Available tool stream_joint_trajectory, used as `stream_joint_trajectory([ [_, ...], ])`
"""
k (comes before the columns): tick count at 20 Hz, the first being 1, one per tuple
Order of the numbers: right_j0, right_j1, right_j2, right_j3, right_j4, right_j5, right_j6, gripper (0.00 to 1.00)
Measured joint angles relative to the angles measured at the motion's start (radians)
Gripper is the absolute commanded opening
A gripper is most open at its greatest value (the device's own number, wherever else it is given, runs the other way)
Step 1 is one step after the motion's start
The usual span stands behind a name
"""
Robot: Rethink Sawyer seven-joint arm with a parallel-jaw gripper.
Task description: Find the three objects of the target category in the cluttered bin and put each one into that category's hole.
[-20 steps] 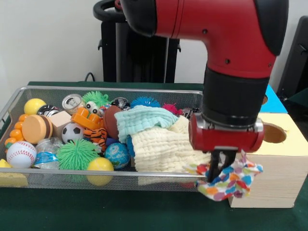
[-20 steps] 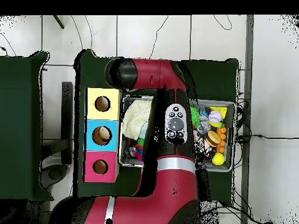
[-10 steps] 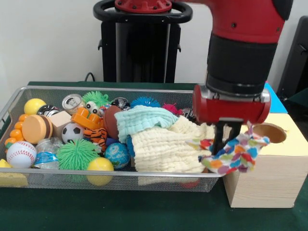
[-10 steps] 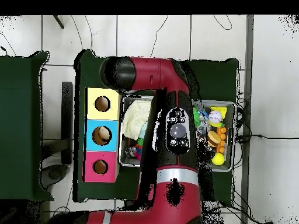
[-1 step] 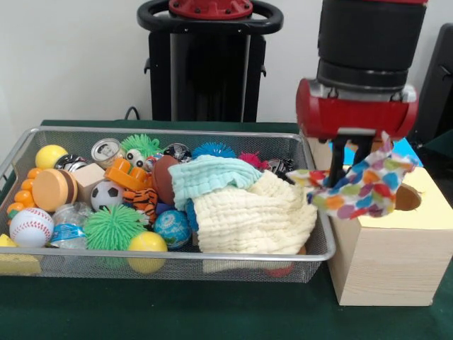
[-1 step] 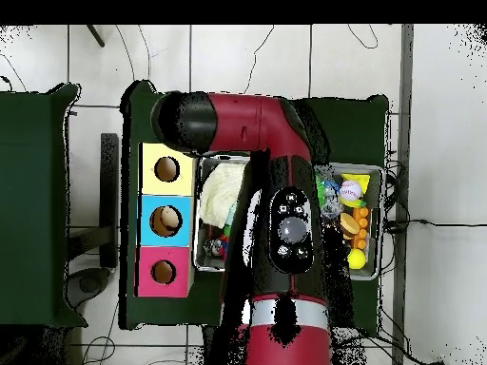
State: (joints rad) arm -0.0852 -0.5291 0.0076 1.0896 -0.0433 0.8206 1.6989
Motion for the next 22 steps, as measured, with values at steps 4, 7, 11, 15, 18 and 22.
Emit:
stream_joint_trajectory([
  [4,0.015,-0.025,0.0,0.02,0.008,0.0,0.0,0.0],
  [7,0.025,-0.037,0.0,0.038,0.022,0.0,0.0,0.0],
  [11,0.035,-0.044,0.0,0.067,0.041,0.0,0.0,0.0],
  [15,0.041,-0.045,0.0,0.088,0.045,0.0,0.0,0.0],
  [18,0.041,-0.045,0.0,0.108,0.047,0.0,0.0,0.0],
  [22,0.041,-0.044,0.0,0.14,0.051,0.0,0.0,0.0],
])
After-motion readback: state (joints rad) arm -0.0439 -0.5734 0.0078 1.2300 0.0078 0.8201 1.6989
